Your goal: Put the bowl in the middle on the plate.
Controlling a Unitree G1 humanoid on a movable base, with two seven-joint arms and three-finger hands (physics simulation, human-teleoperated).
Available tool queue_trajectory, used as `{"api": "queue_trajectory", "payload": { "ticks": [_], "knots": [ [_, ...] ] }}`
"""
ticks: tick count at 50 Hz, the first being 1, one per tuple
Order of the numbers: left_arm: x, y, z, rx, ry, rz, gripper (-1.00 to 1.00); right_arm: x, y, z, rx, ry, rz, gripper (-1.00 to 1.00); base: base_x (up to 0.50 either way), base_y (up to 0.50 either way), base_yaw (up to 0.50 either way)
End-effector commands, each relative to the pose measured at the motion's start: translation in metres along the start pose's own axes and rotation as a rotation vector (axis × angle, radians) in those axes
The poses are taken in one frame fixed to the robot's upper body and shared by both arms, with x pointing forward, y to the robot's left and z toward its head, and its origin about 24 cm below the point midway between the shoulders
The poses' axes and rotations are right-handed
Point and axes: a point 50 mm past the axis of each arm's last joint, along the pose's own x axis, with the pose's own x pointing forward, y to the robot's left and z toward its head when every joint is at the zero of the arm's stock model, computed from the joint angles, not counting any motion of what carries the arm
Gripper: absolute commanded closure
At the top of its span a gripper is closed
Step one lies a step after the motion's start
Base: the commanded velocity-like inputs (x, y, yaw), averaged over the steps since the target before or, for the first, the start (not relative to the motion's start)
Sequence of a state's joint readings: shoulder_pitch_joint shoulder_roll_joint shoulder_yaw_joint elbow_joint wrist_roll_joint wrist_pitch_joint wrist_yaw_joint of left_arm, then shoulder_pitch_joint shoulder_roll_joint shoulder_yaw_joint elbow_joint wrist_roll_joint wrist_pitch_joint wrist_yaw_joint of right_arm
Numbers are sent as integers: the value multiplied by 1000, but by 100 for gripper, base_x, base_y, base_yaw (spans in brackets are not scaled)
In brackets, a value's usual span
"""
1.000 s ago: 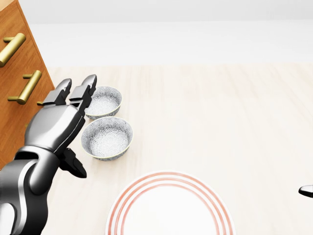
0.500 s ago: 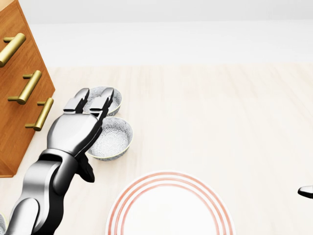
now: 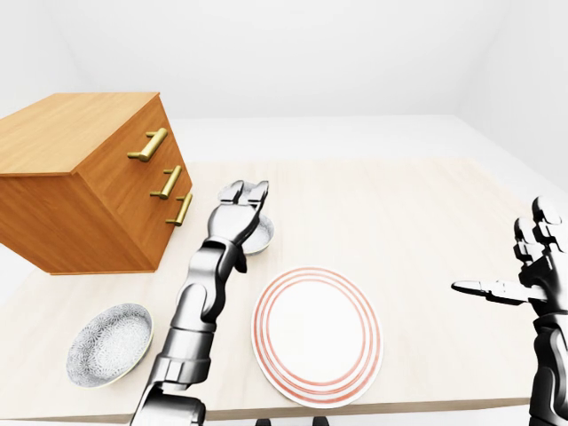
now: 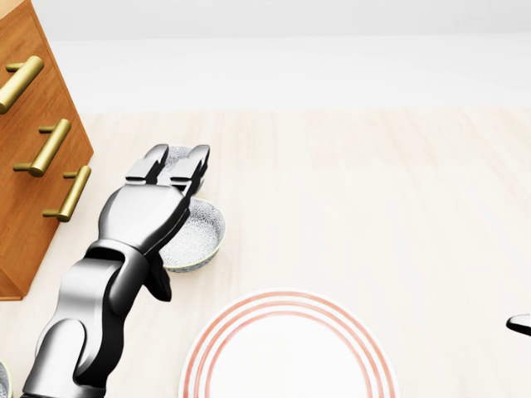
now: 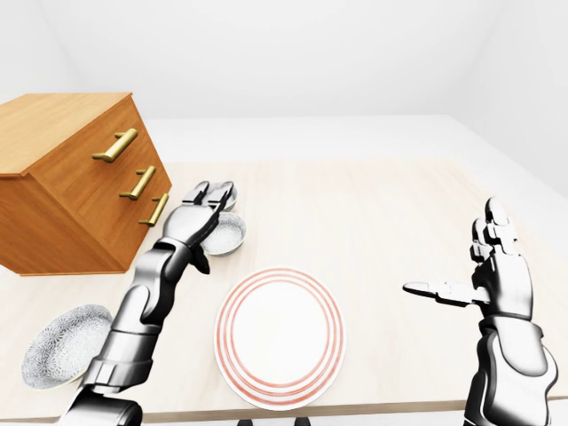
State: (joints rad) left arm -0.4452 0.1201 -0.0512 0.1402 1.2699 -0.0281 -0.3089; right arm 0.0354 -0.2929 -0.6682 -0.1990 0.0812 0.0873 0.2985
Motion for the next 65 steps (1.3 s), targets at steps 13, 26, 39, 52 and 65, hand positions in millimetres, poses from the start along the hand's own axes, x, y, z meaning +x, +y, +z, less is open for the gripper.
{"api": "queue_trajectory", "payload": {
  "ticks": [13,26,39,52,65],
  "knots": [
    [18,-12,-5,20,9,-46,-100,0,0,-1,2,2,1,-100,0,0,0],
    [30,-23,-16,1,34,-95,-100,0,0,-2,3,6,-1,-100,0,0,0],
    [37,-27,-20,-7,46,-103,-100,-1,-1,4,-4,-15,0,-100,0,0,0],
    [39,-35,-24,-5,59,-122,-100,0,0,2,-3,-9,1,-100,0,0,0],
    [36,-52,-26,-15,66,-148,-100,2,1,-3,2,11,2,-100,0,0,0]
  ]
}}
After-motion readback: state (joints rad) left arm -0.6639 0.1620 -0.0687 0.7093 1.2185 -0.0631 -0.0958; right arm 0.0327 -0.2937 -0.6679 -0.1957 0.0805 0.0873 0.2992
